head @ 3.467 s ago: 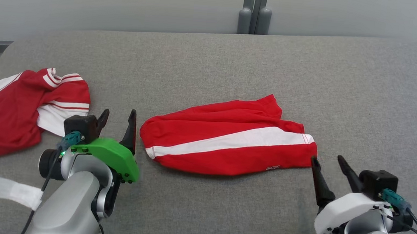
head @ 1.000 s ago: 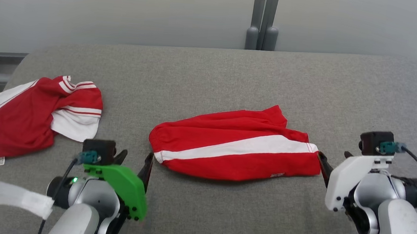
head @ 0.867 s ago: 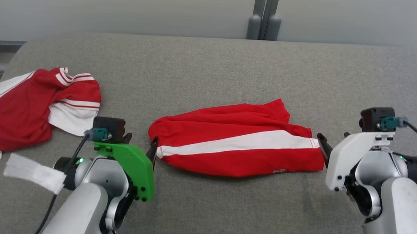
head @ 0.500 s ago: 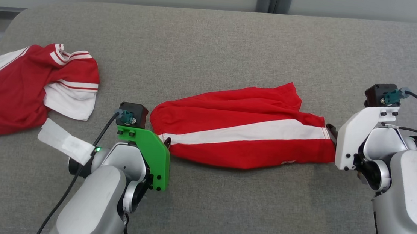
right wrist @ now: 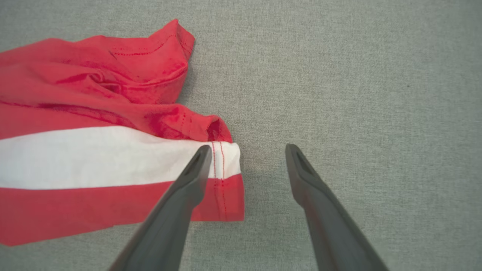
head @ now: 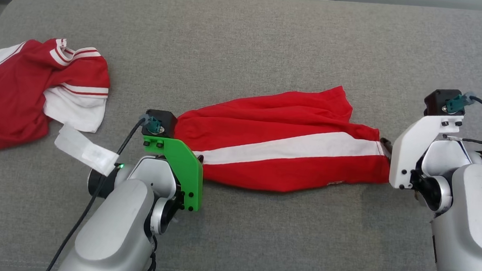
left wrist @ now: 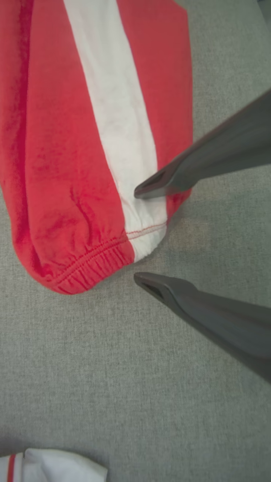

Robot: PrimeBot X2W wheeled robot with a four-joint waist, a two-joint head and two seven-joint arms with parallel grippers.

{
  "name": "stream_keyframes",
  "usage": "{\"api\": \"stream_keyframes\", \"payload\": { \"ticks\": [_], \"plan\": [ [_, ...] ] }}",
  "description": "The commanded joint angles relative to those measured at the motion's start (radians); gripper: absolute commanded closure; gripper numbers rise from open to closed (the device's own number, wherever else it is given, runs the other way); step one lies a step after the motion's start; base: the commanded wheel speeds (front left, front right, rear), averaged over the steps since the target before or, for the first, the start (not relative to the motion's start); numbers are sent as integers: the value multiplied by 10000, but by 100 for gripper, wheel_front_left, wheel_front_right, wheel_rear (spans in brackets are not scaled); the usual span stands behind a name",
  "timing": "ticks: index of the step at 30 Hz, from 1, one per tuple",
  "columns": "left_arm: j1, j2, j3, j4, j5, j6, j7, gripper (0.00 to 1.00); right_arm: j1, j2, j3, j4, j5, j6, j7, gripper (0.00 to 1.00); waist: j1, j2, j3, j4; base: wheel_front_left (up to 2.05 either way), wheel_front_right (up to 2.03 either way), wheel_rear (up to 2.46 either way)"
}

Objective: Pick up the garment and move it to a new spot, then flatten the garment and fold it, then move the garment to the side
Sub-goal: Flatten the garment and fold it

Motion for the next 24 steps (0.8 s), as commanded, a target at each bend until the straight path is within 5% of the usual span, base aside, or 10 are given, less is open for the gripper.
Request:
{"api": "stream_keyframes", "payload": {
  "ticks": [1, 3, 4, 8, 11, 17, 19, 21, 23, 24],
  "plan": [
    [-215, 0, -9, 100, 0, 47, 48, 14, -111, -5, 35, 44, -41, -3, -43, 0, 0, 0, 35, -60, 0, 0, 0],
    [-249, -12, -9, 204, -34, 78, 5, 34, -133, -6, 95, 84, -40, -3, -54, 0, 0, 0, 59, -97, 0, 0, 0],
    [-257, -15, -8, 253, -70, 71, -3, 51, -135, -3, 123, 102, -12, -3, -42, 0, 0, 0, 68, -107, 0, 0, 0],
    [-236, 32, 9, 377, -130, 77, 41, 70, -122, -45, 189, 173, 118, -3, 87, 0, 0, 0, 69, -123, 0, 0, 0],
    [-209, 36, 28, 438, -190, 81, 45, 99, -129, -29, 131, 234, 258, -3, 222, 0, 0, 0, 85, -98, 0, 0, 0],
    [-188, 20, -47, 466, -244, 33, -9, 100, -177, 38, 230, 366, 610, -3, 554, 0, 0, 0, 167, -12, 0, 0, 0],
    [-193, 19, -70, 461, -251, 27, -32, 100, -193, 59, 258, 368, 667, -3, 589, 18, 0, 0, 204, 6, 0, 0, 0],
    [-203, 22, -93, 479, -271, 11, -57, 100, -192, 79, 280, 374, 709, -3, 578, 53, 0, 0, 232, 20, 0, 0, 0],
    [-219, 27, -107, 485, -269, 3, -71, 100, -193, 81, 299, 378, 732, -3, 576, 58, 0, 0, 240, 29, 0, 0, 0],
    [-233, 27, -120, 489, -273, -5, -77, 100, -198, 69, 318, 370, 744, -3, 538, 67, 0, 0, 249, 40, 0, 0, 0]
  ]
}}
